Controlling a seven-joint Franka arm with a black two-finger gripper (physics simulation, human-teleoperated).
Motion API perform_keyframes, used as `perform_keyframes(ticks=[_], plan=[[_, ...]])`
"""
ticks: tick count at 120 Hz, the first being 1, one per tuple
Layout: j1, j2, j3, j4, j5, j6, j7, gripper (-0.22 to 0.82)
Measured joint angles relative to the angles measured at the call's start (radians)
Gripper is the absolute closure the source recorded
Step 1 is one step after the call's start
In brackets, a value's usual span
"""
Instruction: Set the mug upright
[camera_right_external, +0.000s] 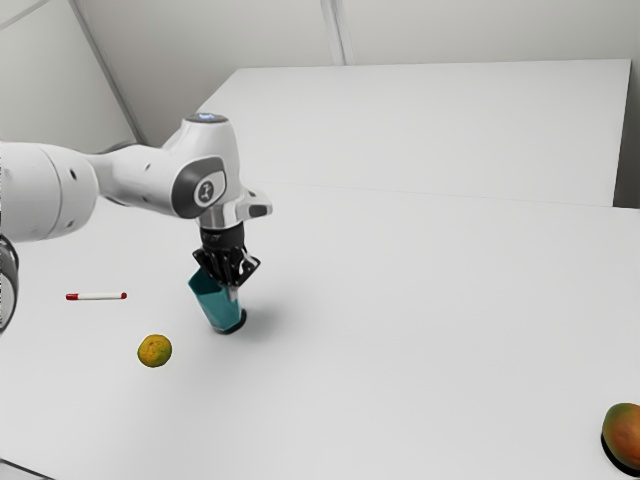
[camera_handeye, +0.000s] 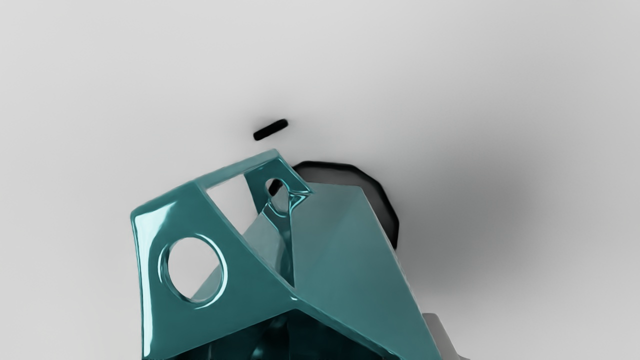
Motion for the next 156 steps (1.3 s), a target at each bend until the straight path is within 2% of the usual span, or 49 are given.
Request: perform_keyframes(ticks=[44, 68, 86, 112, 156], plan=[[0.008, 0.019, 0.000, 0.000, -0.035, 0.010, -0.025, 0.78], [0.001, 0.018, 0.000, 0.010, -0.050, 0.010, -0.031, 0.36], [-0.005, 0.004, 0.000, 0.035, -0.054, 0.004, -0.035, 0.18], [-0.003, -0.052, 0.009, 0.084, -0.054, -0.026, -0.030, 0.06], [0.017, -0.103, 0.012, 0.396, -0.021, -0.189, 0.053, 0.01]])
